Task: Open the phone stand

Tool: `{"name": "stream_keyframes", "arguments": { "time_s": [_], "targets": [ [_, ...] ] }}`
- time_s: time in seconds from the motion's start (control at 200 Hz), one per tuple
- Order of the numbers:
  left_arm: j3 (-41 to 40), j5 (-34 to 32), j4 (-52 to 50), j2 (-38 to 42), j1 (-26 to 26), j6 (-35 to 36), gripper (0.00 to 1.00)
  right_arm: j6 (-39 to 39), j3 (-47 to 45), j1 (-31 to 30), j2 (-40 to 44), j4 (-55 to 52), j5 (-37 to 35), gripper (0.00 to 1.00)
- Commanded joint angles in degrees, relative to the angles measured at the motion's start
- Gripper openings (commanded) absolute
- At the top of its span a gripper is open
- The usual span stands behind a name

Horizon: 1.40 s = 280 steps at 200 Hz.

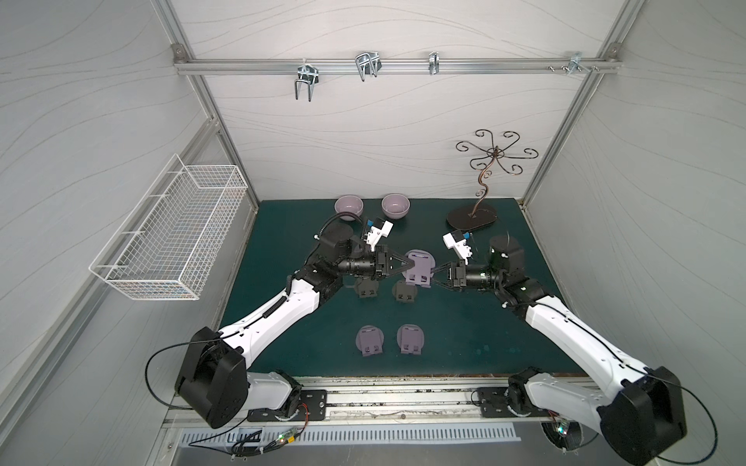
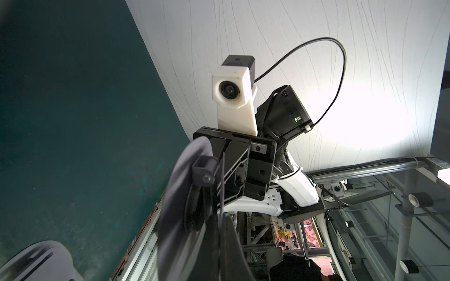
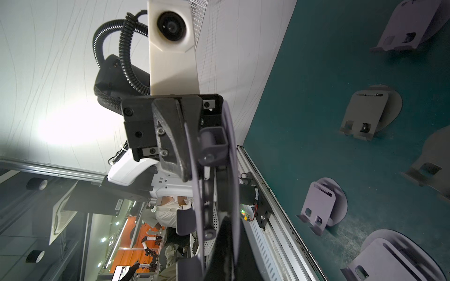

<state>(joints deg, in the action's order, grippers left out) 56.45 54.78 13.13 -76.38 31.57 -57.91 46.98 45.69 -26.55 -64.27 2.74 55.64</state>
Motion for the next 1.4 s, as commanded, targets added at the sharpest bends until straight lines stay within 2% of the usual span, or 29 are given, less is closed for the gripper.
{"name": "stream_keyframes", "arguments": {
  "time_s": [0.0,0.165,0.26,0.43,0.555,0.705,0.79,0.875,1.0,1.096,1.156,1.396],
  "targets": [
    [10.3,2.6,12.0,0.4,1.3,-1.6,0.00,-5.5,-0.8,-2.5,-4.4,-11.3,3.7,0.00],
    [15.5,3.0,12.3,0.3,-1.0,-1.1,0.00,-12.7,1.8,-4.1,-9.1,-23.6,4.1,0.00],
    [16.2,2.3,14.6,0.7,-3.2,-1.5,0.00,-13.9,2.6,-4.4,-12.2,-27.5,4.5,0.00],
    [15.2,-1.9,22.5,1.5,-6.4,-3.0,0.00,-11.8,2.2,-4.6,-16.6,-27.2,6.7,0.00],
    [14.9,-2.9,26.4,0.4,-6.4,-4.6,0.00,-9.2,2.2,-4.6,-16.6,-25.0,7.8,0.00],
    [12.1,-2.0,21.3,1.5,-6.0,-2.3,0.00,-11.3,5.9,-3.9,-12.5,-29.7,4.5,0.00],
    [9.7,-3.2,15.4,3.8,-5.5,1.4,0.00,-9.2,6.6,-0.7,-10.3,-28.6,4.7,0.00],
    [6.4,-6.6,13.5,6.6,-5.4,2.3,0.00,-5.6,6.1,3.2,-9.1,-25.2,7.0,0.00],
    [2.4,-13.0,14.5,9.6,-3.3,1.8,0.00,-2.7,5.2,5.3,-10.7,-22.5,7.7,0.00],
    [-0.2,-19.5,11.5,12.4,0.8,5.4,0.00,1.0,3.2,5.6,-11.9,-18.3,8.1,0.00],
    [-0.5,-21.1,6.1,13.2,3.3,8.0,0.00,1.6,2.9,6.5,-11.8,-18.0,7.5,0.00],
    [-2.9,-25.4,0.9,15.5,8.8,10.0,0.00,0.8,5.8,8.8,-11.6,-19.5,7.0,0.00]
  ]
}}
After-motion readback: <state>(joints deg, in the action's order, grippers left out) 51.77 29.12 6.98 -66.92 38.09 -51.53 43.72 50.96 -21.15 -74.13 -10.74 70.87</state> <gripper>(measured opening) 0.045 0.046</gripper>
